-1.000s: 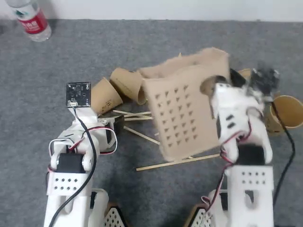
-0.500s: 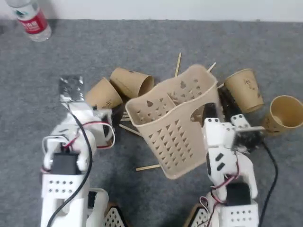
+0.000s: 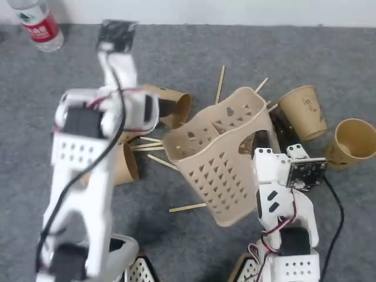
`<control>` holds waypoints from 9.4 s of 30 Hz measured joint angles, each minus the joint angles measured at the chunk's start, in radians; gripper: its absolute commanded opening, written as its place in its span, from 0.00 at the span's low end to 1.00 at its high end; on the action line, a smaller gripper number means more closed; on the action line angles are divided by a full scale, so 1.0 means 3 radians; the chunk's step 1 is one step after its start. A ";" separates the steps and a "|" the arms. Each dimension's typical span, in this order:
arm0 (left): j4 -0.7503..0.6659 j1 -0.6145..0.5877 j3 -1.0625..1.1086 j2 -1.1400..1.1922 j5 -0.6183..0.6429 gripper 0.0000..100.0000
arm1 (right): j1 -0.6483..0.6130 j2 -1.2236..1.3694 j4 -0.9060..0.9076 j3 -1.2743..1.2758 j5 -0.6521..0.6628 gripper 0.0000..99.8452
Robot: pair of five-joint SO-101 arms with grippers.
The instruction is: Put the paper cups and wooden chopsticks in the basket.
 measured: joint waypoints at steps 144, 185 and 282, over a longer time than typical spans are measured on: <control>0.0941 0.0813 -0.2486 0.1135 -0.0624 0.33 | -0.0010 -0.0087 0.3396 -0.2051 0.1754 0.15; -0.0987 -0.1642 0.3401 -0.2731 -0.0087 0.33 | 0.1969 0.5549 0.4521 -0.6485 0.1427 0.15; -0.1560 -0.1642 0.4624 -0.4061 0.0015 0.33 | -0.0440 0.4358 0.4542 -0.5958 0.1493 0.18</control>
